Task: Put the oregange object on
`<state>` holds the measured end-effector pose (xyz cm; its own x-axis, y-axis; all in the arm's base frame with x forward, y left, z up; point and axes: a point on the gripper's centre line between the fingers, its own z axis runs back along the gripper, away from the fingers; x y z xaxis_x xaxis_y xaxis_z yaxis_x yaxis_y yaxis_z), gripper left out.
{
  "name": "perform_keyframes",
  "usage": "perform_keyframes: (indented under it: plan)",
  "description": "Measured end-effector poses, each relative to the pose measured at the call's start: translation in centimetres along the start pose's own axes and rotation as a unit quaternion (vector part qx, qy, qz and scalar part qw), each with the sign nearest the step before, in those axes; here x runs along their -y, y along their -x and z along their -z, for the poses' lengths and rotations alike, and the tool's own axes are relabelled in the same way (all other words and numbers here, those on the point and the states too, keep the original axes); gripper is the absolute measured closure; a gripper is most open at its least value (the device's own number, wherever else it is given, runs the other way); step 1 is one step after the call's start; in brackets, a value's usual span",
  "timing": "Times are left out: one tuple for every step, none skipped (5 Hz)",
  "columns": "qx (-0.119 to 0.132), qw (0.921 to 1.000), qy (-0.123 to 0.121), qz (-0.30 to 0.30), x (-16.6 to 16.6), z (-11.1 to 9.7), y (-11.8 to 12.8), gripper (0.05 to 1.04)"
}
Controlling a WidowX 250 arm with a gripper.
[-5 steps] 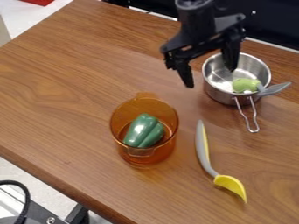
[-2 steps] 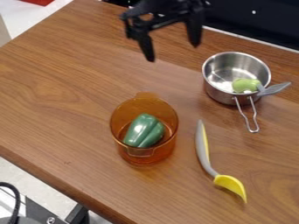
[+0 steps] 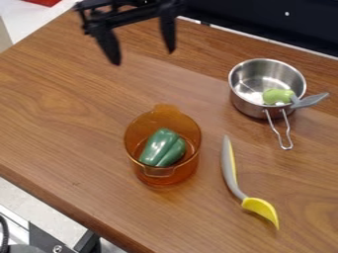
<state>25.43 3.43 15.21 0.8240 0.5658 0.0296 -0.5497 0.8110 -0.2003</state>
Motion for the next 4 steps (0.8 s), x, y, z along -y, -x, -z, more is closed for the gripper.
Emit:
perform_keyframes:
  plan:
    - [-0.004,0.9991,-0.003,0.042,-1.3,1.1,1.7,0.083]
    - [0.010,0.9977,-0.003,0.067,-1.9,1.7,1.4,0.083]
    - [0.013,0.9968,-0.008,0.078,-2.7,2.8,1.6,0.083]
    - [0.010,0.9959,-0.013,0.089,-3.0,3.5,2.0,0.083]
